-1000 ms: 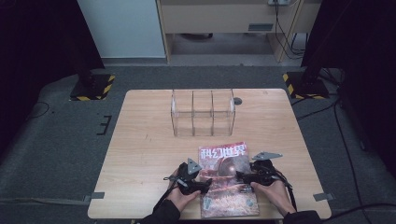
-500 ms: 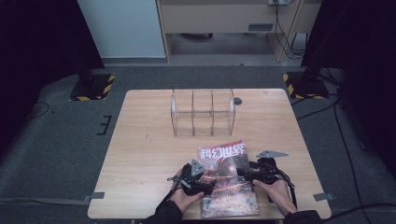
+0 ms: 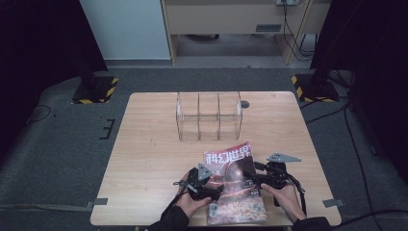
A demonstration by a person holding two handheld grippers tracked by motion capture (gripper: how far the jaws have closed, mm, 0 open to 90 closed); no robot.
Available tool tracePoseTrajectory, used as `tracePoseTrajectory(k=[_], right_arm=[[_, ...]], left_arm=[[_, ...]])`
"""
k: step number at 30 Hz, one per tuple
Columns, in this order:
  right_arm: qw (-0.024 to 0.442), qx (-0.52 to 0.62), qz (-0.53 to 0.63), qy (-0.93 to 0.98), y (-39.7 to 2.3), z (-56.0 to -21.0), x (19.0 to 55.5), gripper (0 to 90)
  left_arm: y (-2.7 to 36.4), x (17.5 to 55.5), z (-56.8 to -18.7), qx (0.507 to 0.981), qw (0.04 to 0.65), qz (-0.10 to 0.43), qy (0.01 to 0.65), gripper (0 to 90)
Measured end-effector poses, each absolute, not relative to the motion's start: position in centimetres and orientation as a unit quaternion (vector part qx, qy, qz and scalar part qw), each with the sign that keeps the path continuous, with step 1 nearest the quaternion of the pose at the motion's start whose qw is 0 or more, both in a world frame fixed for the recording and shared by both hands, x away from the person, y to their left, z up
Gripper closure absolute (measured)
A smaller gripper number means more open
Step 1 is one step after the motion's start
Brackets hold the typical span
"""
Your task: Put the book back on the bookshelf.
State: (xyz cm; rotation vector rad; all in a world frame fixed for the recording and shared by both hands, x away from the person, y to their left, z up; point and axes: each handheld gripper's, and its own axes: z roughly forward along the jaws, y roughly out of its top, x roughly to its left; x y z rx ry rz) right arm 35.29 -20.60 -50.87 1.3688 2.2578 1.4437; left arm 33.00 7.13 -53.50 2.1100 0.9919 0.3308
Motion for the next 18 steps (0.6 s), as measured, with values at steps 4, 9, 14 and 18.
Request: tracePoseTrajectory(k=[4, 9, 14, 18], right_arm=[[0.071, 0.462, 0.454, 0.759, -20.4, -51.5, 35.5, 30.3], [0.062, 0.484, 0.411, 0.770, -20.3, -52.6, 35.9, 28.9], [0.065, 0.483, 0.401, 0.775, -20.0, -52.8, 35.9, 26.6], [0.061, 0.483, 0.421, 0.766, -20.3, -52.4, 35.8, 27.8]], left_arm=[[7.1, 33.0, -53.5, 0.828, 0.383, 0.129, 0.389, 12.2], [7.1, 33.0, -53.5, 0.828, 0.383, 0.129, 0.389, 12.0], [7.1, 33.0, -53.5, 0.827, 0.383, 0.130, 0.389, 12.0], [7.1, 33.0, -53.5, 0.828, 0.383, 0.130, 0.389, 12.0]])
